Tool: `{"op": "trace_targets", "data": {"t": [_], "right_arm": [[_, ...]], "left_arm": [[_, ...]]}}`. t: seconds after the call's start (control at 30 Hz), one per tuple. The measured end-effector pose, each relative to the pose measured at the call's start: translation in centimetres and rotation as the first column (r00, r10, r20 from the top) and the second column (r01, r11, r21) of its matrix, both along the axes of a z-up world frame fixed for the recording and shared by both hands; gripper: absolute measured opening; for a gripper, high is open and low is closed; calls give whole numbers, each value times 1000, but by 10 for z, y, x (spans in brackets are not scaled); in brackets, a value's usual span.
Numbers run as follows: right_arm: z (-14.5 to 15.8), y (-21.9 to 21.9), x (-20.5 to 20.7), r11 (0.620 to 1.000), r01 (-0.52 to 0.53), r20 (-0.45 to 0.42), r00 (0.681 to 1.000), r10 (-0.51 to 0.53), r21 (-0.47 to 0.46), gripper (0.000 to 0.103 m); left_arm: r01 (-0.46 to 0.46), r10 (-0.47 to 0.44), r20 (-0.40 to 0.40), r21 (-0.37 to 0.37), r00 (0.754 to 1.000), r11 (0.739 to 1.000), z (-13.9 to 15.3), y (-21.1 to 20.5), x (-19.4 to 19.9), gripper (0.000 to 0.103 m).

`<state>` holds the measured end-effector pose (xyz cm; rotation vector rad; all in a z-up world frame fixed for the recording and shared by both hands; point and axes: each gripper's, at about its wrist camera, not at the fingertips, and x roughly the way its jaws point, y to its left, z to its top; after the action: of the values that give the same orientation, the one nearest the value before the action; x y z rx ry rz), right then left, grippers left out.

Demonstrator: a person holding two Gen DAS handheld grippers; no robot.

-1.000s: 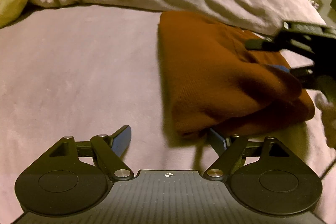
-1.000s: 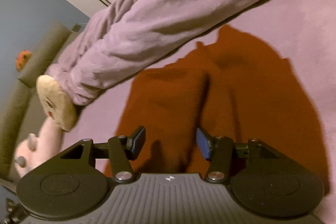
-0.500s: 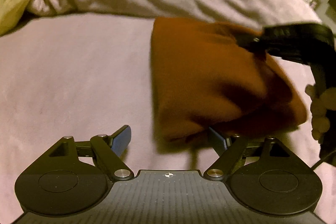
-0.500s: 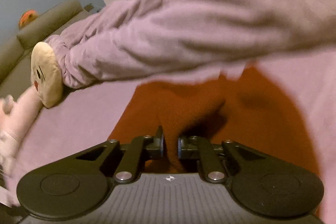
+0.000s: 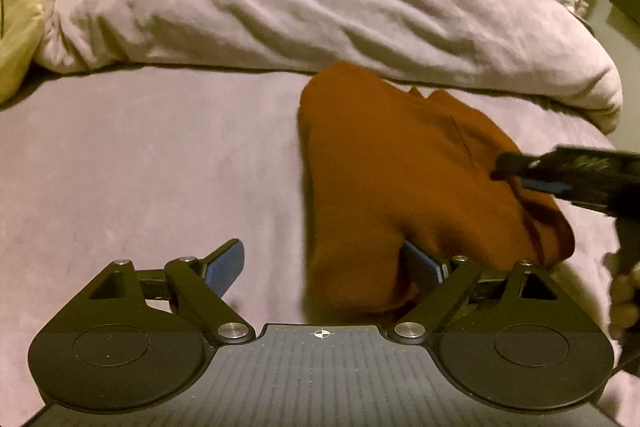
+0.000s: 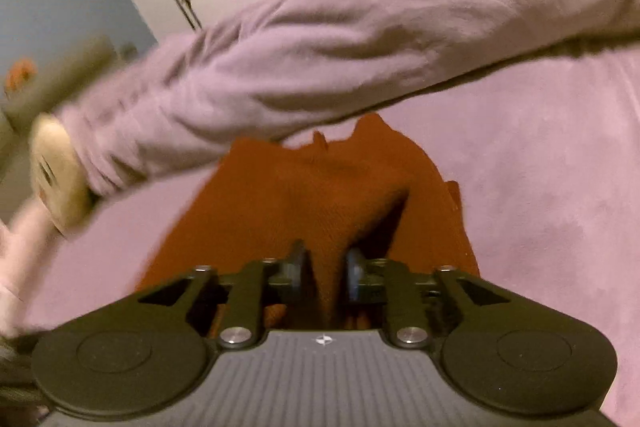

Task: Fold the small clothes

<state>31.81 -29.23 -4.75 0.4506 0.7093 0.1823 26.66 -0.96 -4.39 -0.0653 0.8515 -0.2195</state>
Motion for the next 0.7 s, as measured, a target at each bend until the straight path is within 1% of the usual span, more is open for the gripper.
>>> {"op": "trace_targets", "data": {"t": [0.07, 0.17, 0.27, 0.3, 0.33, 0.37, 0.43, 0.53, 0.57, 0.6, 0.63, 0.67, 0.7], "right_arm": [[-3, -11, -2, 998, 11, -13, 1000, -10, 66, 45], [-20, -20, -2, 984, -7, -75, 997, 20, 180, 45], [-32, -20, 2, 968, -16, -96, 995, 42, 252, 47], [-33, -19, 3, 958, -26, -95, 994, 56, 284, 55], [-35, -17, 9, 946, -35, -102, 992, 71, 322, 60], [-35, -14, 11, 941, -46, -100, 991, 84, 335, 64], [-34, -5, 19, 936, -82, -95, 988, 122, 343, 66], [-39, 3, 30, 918, -106, -123, 979, 164, 382, 67], [-38, 4, 31, 918, -104, -124, 979, 162, 383, 64], [-37, 5, 32, 922, -102, -126, 979, 159, 373, 49], [-34, 7, 34, 935, -99, -133, 979, 152, 342, 38], [-29, 10, 35, 950, -106, -134, 979, 151, 295, 24], [-25, 13, 37, 960, -121, -130, 979, 158, 252, 21]], "left_arm": [[-8, 7, -12, -24, 1000, 1000, -4, 1, 1, 92], [-15, 14, -29, -40, 999, 999, -7, 3, 2, 93], [1, -2, -33, -26, 999, 1000, -10, -2, 3, 93], [6, -6, -34, -22, 999, 1000, -11, -3, 3, 93], [10, -11, -36, -20, 999, 1000, -11, -4, 3, 93], [14, -15, -40, -20, 999, 1000, -13, -5, 3, 93], [15, -17, -51, -23, 999, 1000, -16, -5, 2, 93], [18, -20, -68, -27, 997, 999, -20, -6, 0, 93], [21, -23, -74, -27, 997, 999, -21, -5, 0, 93], [25, -27, -79, -26, 997, 999, -21, -5, -1, 92], [28, -30, -79, -23, 996, 999, -21, -5, -3, 92], [32, -33, -75, -19, 997, 999, -20, -4, -4, 92], [34, -35, -70, -16, 997, 999, -19, -4, -6, 92]]}}
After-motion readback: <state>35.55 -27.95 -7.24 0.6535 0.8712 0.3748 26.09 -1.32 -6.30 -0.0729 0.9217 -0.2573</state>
